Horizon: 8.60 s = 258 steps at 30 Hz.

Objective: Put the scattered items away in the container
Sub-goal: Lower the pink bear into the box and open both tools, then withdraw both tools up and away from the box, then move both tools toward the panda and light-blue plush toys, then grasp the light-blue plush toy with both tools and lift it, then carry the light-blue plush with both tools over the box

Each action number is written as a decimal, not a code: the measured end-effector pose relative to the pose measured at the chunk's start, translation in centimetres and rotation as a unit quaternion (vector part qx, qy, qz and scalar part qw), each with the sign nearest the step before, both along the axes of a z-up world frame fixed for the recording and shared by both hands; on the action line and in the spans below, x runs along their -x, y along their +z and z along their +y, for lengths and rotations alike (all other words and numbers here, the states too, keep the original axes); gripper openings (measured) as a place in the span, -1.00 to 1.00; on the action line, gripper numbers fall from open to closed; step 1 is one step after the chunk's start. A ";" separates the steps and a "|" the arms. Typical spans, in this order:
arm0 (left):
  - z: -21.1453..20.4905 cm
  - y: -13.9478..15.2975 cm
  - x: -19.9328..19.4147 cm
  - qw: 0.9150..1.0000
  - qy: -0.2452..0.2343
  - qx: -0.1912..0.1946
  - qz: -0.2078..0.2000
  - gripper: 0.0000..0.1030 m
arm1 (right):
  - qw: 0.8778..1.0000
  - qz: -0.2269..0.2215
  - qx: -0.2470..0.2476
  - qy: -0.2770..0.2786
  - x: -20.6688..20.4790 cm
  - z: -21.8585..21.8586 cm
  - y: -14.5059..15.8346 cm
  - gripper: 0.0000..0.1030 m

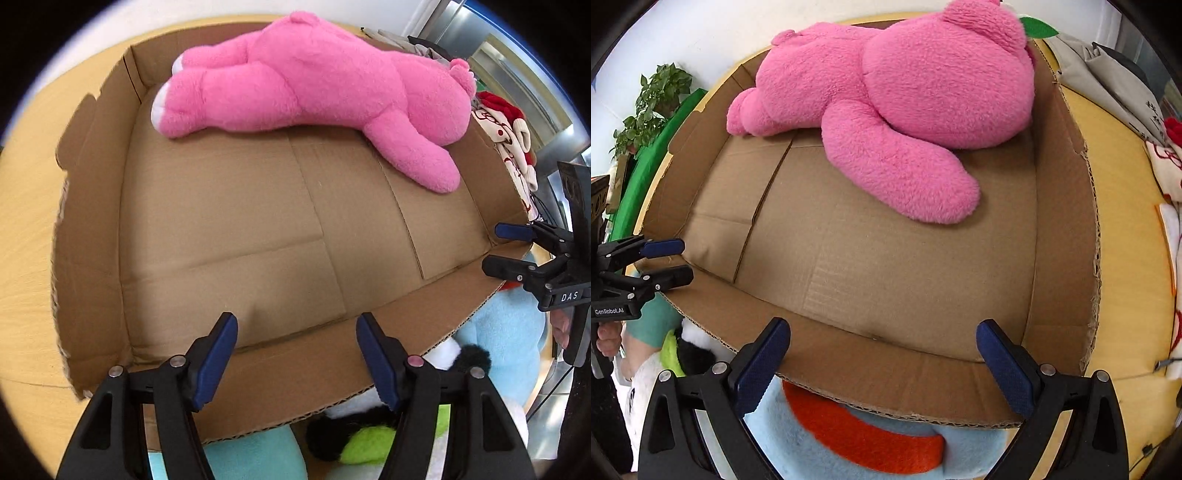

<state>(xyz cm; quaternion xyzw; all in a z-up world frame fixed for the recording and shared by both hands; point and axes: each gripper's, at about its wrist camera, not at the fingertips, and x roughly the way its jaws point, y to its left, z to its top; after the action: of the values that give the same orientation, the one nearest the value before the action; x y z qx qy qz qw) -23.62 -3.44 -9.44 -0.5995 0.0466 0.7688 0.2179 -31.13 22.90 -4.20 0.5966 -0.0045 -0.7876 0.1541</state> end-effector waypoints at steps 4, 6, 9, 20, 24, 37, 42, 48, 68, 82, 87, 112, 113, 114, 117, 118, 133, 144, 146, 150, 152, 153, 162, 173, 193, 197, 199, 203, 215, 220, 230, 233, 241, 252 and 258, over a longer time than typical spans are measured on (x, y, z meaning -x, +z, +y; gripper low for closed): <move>-0.5 2.5 -1.1 0.998 0.008 -0.011 0.062 0.27 | 0.997 0.070 0.014 -0.034 -1.5 0.7 2.4 0.98; -0.7 5.4 -2.9 0.991 0.010 -0.024 0.132 0.27 | 0.990 0.129 0.021 -0.049 -3.2 0.6 5.2 0.99; -1.3 10.0 -6.5 0.966 0.022 -0.034 0.256 0.36 | 0.975 0.219 0.005 -0.049 -6.4 -0.6 9.1 0.99; -1.1 14.5 -15.5 0.910 0.078 -0.036 0.405 0.58 | 0.934 0.350 -0.043 -0.061 -14.3 -6.2 12.9 0.99; -1.7 13.8 -16.6 0.917 0.097 -0.057 0.382 0.57 | 0.930 0.355 -0.050 -0.074 -15.7 -6.4 12.9 0.99; -3.2 12.2 -17.4 0.918 0.127 -0.054 0.371 0.57 | 0.929 0.352 -0.065 -0.091 -17.3 -7.1 12.0 0.99; -3.4 12.0 -17.4 0.923 0.122 -0.044 0.363 0.57 | 0.930 0.351 -0.052 -0.099 -17.6 -7.3 11.8 0.99; -3.5 11.5 -17.6 0.924 0.134 -0.046 0.354 0.57 | 0.931 0.348 -0.059 -0.089 -17.6 -7.3 11.6 0.99; 0.1 11.1 -17.7 0.931 0.114 -0.052 0.343 0.57 | 0.937 0.329 -0.045 -0.111 -17.6 -2.4 10.4 0.99; -4.9 9.2 -17.9 0.948 0.099 -0.096 0.287 0.57 | 0.949 0.312 -0.020 -0.044 -18.1 -5.0 9.0 0.99; -9.6 7.8 -18.5 0.949 0.123 -0.128 0.261 0.57 | 0.953 0.299 -0.010 -0.045 -17.8 -4.9 8.6 0.99; -9.0 5.7 -18.3 0.962 0.096 -0.129 0.219 0.57 | 0.982 0.170 -0.029 -0.071 -14.6 0.5 -0.1 1.00; -8.5 5.9 -18.5 0.963 0.091 -0.128 0.221 0.57 | 0.983 0.169 -0.021 -0.068 -14.6 0.9 -0.2 1.00; -8.1 6.2 -18.7 0.962 0.086 -0.128 0.224 0.57 | 0.984 0.168 -0.013 -0.065 -14.7 1.3 -0.3 1.00; -6.6 7.0 -19.1 0.962 0.073 -0.134 0.227 0.57 | 0.984 0.165 0.011 -0.064 -15.2 3.1 -0.3 1.00; -6.0 7.3 -19.2 0.962 0.068 -0.138 0.226 0.57 | 0.984 0.164 0.018 -0.066 -15.4 3.9 -0.3 1.00; 12.3 5.3 -17.6 0.971 -0.106 -0.174 0.122 0.57 | 0.972 0.151 0.155 -0.091 -19.8 10.5 -1.5 1.00; 16.0 2.7 -17.5 0.980 -0.126 -0.115 0.100 -0.30 | 0.964 0.148 0.200 -0.092 -20.4 11.5 -2.6 1.00; 15.7 2.8 -17.6 0.980 -0.125 -0.118 0.098 -0.48 | 0.963 0.145 0.208 -0.094 -20.5 11.7 -2.6 1.00; 15.6 3.0 -17.6 0.981 -0.123 -0.114 0.102 -0.51 | 0.963 0.149 0.205 -0.096 -21.3 12.4 -2.0 1.00; 15.5 2.9 -17.5 0.981 -0.121 -0.116 0.100 -0.53 | 0.964 0.148 0.197 -0.102 -21.7 13.2 -1.9 1.00; 15.4 2.9 -17.4 0.981 -0.121 -0.117 0.100 -0.53 | 0.964 0.141 0.199 -0.107 -21.8 13.5 -2.1 1.00; 15.0 3.0 -17.2 0.981 -0.119 -0.113 0.101 -0.55 | 0.944 0.100 0.233 -0.209 -20.4 15.7 -3.8 0.56; 14.0 3.9 -17.7 0.979 -0.119 -0.118 0.117 -0.58 | 0.974 0.090 0.154 -0.138 -18.7 10.2 -3.1 -0.45; 5.0 19.0 -16.0 0.936 -0.095 -0.209 0.267 -0.60 | 0.928 0.350 0.099 -0.084 -19.5 2.8 18.9 -0.65; 1.5 23.2 -14.1 0.925 -0.077 -0.214 0.305 -0.60 | 0.913 0.386 0.121 -0.039 -17.9 -1.1 22.8 -0.97; 0.4 24.2 -13.1 0.922 -0.075 -0.209 0.318 -0.61 | 0.912 0.394 0.116 -0.016 -17.4 -3.4 23.8 -0.97; -1.2 22.1 -10.2 0.935 -0.040 -0.156 0.315 -0.71 | 0.918 0.383 0.105 0.012 -14.6 -7.7 23.1 -0.96; -7.7 11.8 -3.2 0.970 0.034 -0.122 0.209 -0.99 | 0.961 0.254 0.110 -0.010 -8.7 -8.7 13.0 0.34; -9.2 10.9 -2.3 0.969 0.057 -0.119 0.208 -0.98 | 0.965 0.242 0.096 0.003 -7.7 -10.3 11.7 0.81; -14.5 11.2 1.4 0.960 0.114 -0.128 0.223 0.52 | 0.970 0.183 0.137 0.086 -5.5 -17.7 8.0 0.95; -15.0 9.6 2.8 0.971 0.103 -0.099 0.190 0.52 | 0.970 0.159 0.166 0.079 -4.4 -19.0 7.1 0.95; -13.7 6.6 1.9 0.978 0.046 -0.144 0.142 -0.06 | 0.973 0.144 0.141 0.116 -0.8 -21.4 6.7 1.00; -10.1 7.1 -2.1 0.978 0.092 -0.143 0.123 -0.42 | 0.962 0.102 0.230 0.102 -4.7 -18.4 6.3 1.00; -7.4 6.7 -5.2 0.963 0.160 -0.197 0.092 -0.59 | 0.970 0.110 0.208 0.064 -8.5 -14.3 5.9 1.00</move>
<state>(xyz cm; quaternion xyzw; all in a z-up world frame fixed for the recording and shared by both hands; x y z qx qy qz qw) -18.47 -10.86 -2.77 -0.4713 -0.1825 0.8392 0.2007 -22.65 8.60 1.70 0.4605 -0.1132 -0.8185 0.3243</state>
